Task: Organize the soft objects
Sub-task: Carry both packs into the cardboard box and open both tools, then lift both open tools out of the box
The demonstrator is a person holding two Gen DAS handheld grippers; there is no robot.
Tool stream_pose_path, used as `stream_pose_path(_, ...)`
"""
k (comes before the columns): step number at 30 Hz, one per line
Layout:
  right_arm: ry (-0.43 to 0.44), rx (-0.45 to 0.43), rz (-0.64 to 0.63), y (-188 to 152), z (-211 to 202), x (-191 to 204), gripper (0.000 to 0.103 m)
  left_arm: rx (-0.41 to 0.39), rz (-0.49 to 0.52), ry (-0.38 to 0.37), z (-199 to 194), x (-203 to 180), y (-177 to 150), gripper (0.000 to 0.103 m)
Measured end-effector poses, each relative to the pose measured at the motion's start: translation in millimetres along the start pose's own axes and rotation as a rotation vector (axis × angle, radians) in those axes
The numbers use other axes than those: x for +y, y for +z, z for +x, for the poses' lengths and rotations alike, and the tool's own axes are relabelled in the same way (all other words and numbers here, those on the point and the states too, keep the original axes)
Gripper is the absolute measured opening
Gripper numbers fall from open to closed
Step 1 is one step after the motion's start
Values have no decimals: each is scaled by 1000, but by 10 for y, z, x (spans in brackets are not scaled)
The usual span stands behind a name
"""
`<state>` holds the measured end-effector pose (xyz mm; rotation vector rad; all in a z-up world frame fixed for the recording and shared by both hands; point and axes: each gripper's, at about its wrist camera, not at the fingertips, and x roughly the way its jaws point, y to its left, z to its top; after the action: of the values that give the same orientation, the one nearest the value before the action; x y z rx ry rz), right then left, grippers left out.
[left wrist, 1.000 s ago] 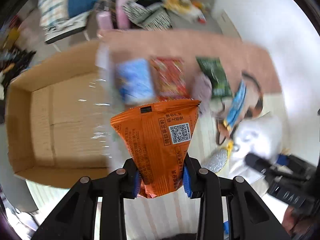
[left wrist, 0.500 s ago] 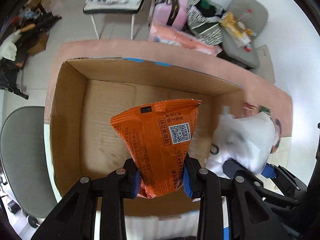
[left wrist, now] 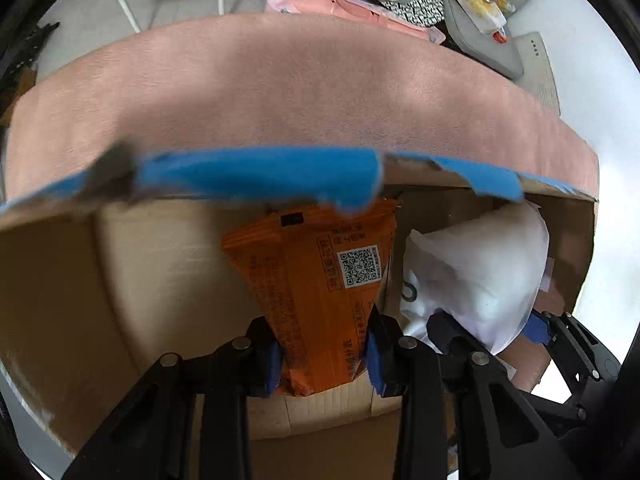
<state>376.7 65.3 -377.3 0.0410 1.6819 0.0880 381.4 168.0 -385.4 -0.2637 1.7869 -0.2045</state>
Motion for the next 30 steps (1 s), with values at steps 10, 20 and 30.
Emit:
stream_pose_path(10,-4,-2,16,1,-52,-57,85,-55,-4,25,-261,12,-71,84)
stream_pose_path(20,-46,-80,-56,-384,-664,53,103,-232,-7,108,-925,47,-680,100)
stream_pose_path(30,-32,-191,-76,-1135,-1128,26,103,-362,-11,149,-1189,-16,-1407,102)
